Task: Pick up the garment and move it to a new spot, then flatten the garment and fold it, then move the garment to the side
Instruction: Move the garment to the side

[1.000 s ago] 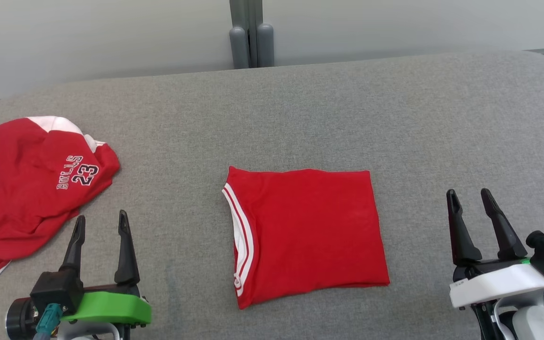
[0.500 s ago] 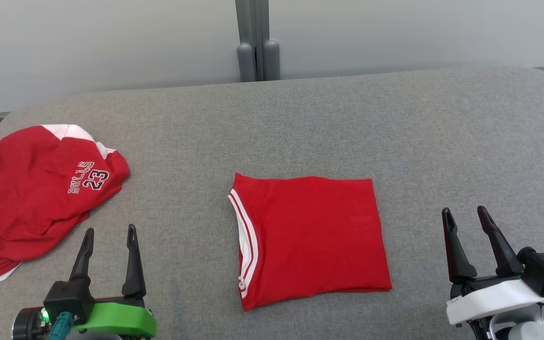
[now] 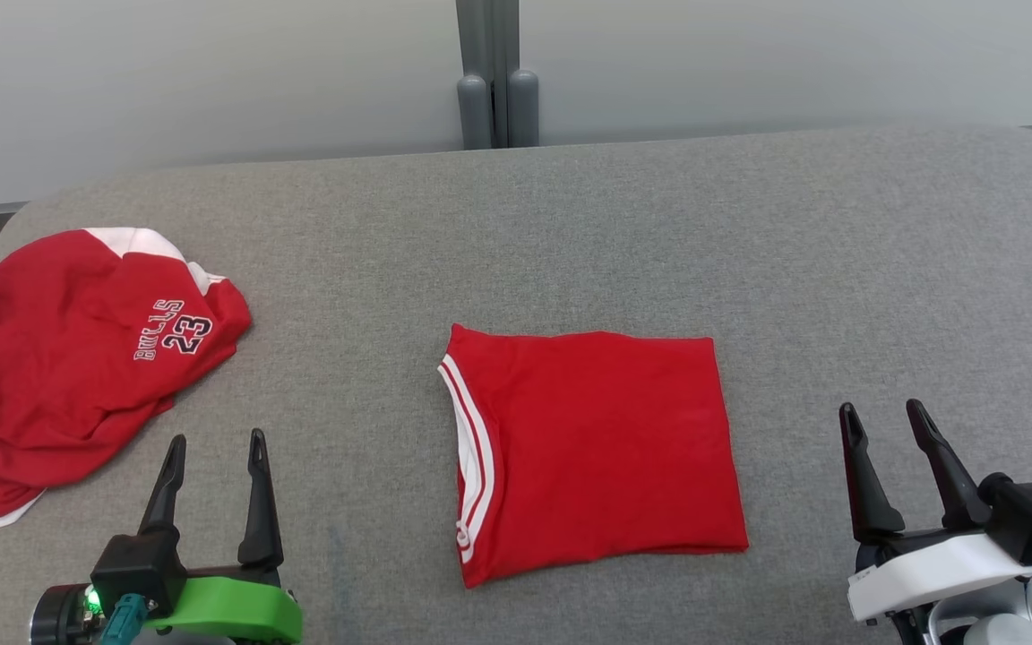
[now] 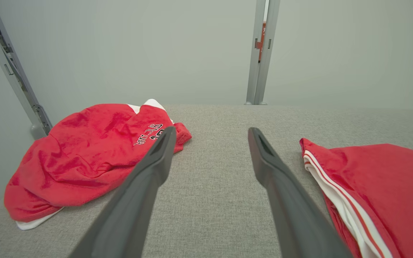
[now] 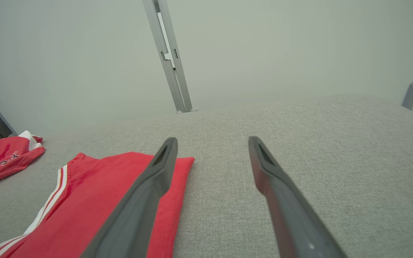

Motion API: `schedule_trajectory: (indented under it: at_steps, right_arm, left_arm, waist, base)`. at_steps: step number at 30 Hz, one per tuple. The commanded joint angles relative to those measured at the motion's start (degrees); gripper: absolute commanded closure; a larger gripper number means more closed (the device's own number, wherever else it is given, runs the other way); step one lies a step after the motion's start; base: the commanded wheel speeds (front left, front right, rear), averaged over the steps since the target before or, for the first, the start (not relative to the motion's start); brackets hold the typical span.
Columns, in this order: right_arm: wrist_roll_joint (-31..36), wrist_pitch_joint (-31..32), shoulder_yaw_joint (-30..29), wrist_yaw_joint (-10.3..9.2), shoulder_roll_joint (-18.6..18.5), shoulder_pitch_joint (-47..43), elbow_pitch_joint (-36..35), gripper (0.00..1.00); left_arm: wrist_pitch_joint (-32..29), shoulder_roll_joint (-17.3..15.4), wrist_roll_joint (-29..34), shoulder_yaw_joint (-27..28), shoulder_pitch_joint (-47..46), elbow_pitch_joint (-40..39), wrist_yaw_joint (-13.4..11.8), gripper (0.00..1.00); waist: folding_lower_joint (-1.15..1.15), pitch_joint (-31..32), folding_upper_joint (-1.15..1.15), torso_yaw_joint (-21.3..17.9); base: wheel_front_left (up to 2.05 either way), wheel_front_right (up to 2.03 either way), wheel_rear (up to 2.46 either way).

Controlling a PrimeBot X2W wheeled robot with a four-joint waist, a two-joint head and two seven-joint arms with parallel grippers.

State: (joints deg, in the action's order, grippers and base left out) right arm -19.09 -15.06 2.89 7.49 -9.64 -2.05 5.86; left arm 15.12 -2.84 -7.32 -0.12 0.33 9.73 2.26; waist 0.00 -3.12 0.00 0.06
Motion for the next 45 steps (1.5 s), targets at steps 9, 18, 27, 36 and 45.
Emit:
schedule_trajectory:
  at_steps: [9, 18, 27, 36, 45]
  right_arm:
    - [0.56, -0.15, 0.48, -0.01, -0.26, 0.32, 0.97, 0.0]
    - [0.6, -0.15, 0.86, -0.01, -0.31, 0.57, 1.58, 0.0]
    - [0.57, -0.16, 1.43, -0.01, -0.47, 1.26, 1.83, 0.0]
    - [0.8, 1.17, 8.41, -0.01, -2.39, 10.35, 4.37, 0.0]
    - [0.81, 5.74, 12.98, -0.01, -2.59, 21.24, 15.92, 0.0]
  left_arm:
    - [0.01, -0.12, -0.31, -0.06, 0.74, 0.2, -0.36, 0.0]
    - [0.01, -0.12, -0.36, 0.26, 0.41, 0.41, -0.21, 0.0]
    - [0.01, -0.12, -0.54, 0.14, 0.34, 0.17, -0.43, 0.0]
    - [0.01, -0.13, -0.76, -0.18, -1.4, 0.1, -0.81, 0.0]
    - [0.01, -0.13, -1.07, -2.05, -3.97, 0.35, -1.03, 0.0]
  waist:
    - [0.0, 0.06, 0.0, 0.09]
    - [0.0, 0.16, 0.0, 0.21]
    - [0.0, -0.26, 0.0, 0.26]
    - [0.0, -2.19, 0.0, 0.17]
    - [0.0, -4.71, 0.0, 2.61]
  base:
    - [0.0, 0.0, 0.0]
    - [0.0, 0.0, 0.0]
    - [0.0, 0.0, 0.0]
    - [0.0, 0.0, 0.0]
    - [0.0, 0.0, 0.0]
